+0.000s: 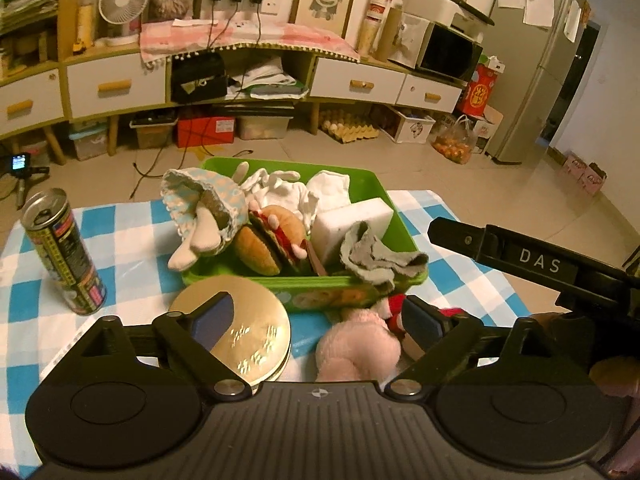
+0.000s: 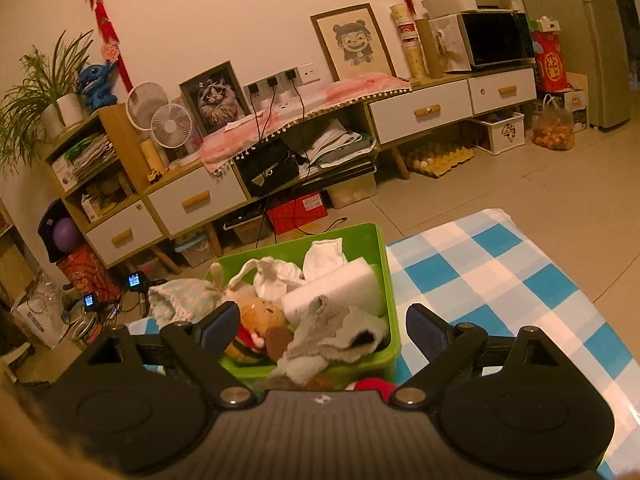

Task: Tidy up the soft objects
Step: 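Move both tools back toward the pink plush and Santa-hat plush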

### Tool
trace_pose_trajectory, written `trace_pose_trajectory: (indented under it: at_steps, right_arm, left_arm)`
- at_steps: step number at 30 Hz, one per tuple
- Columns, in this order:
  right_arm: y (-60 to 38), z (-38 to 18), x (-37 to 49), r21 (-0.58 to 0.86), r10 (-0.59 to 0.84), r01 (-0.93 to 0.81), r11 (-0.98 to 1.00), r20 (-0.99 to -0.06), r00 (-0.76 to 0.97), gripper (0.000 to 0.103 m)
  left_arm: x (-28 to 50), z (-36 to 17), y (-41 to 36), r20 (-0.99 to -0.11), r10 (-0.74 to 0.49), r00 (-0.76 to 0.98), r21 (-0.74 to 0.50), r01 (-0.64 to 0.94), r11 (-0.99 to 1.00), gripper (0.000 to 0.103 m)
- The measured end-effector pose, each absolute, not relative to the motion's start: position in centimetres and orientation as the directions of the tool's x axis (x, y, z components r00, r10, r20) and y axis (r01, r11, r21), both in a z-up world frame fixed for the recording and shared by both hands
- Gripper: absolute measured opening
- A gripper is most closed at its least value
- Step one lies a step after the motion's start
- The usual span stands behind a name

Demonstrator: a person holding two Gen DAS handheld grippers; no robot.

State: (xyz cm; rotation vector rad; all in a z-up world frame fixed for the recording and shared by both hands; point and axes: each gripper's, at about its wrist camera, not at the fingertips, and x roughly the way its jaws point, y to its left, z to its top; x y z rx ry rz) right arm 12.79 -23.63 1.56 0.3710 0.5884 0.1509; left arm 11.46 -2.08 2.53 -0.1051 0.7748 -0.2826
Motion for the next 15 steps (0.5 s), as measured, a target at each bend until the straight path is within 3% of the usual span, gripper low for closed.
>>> trace_pose_trajectory:
  at_steps: [15]
  right_arm:
    - [-22.5,1.6,8.6,0.337,0.26,-0.078,0.938,-0.536,0.803,0.043]
  left_arm:
    - [7.0,1.2,-0.6,-0.659,-0.283,0.697,-0.177,0.222,0.959,0.096]
